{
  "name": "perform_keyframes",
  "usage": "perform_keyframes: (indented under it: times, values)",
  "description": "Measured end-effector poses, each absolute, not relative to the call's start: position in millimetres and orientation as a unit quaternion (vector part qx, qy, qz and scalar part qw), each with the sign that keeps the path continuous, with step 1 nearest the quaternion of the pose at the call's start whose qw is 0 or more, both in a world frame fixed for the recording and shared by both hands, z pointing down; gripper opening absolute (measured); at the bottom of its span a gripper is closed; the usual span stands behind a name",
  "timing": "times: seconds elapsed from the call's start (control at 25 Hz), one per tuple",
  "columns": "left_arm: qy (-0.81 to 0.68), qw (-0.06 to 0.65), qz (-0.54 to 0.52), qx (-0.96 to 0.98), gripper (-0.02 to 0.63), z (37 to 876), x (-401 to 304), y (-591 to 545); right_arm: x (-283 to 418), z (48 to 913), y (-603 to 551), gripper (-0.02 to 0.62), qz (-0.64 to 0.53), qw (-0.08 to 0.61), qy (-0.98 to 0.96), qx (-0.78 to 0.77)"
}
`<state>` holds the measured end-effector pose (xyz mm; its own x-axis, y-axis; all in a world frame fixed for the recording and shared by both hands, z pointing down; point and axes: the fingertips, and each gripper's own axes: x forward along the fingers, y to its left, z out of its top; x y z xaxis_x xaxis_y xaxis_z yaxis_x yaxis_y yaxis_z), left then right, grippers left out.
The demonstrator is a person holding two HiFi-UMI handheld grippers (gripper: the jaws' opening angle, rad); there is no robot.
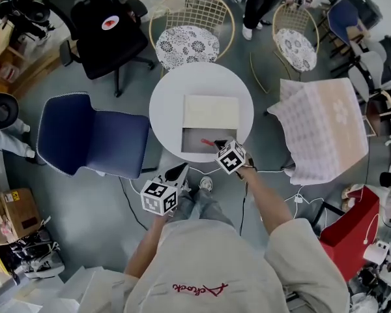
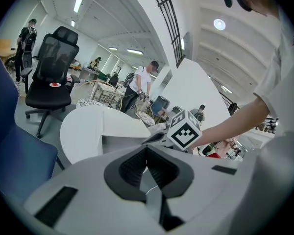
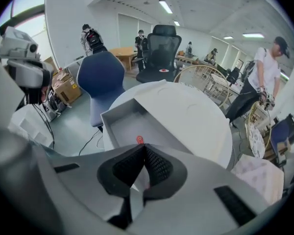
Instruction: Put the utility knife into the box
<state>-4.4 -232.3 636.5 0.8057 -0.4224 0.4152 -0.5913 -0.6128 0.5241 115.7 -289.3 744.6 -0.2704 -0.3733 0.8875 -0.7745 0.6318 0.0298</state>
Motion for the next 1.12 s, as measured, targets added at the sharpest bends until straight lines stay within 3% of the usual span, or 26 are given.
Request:
perform_keyframes:
  times: [0.4, 0.84, 1.12]
  values:
    - [-0.221, 0.307, 0.117, 0.918, 0.011, 616.4, 9.0, -234.5, 108.2, 685.3, -283.4, 0.017, 0.243, 0.354, -0.763, 0.483]
    - [-0.207, 0.286, 0.112, 0.929, 0.011, 601.3, 25.8, -223.2, 115.0, 621.6, -246.9, 0.017, 0.287, 0.154, -0.754, 0.571]
    - [-0.222, 0.270, 0.117, 0.930, 0.011, 595.4, 25.6, -196.8, 123.8, 610.8, -205.3, 0.017, 0.295, 0.094, -0.750, 0.584]
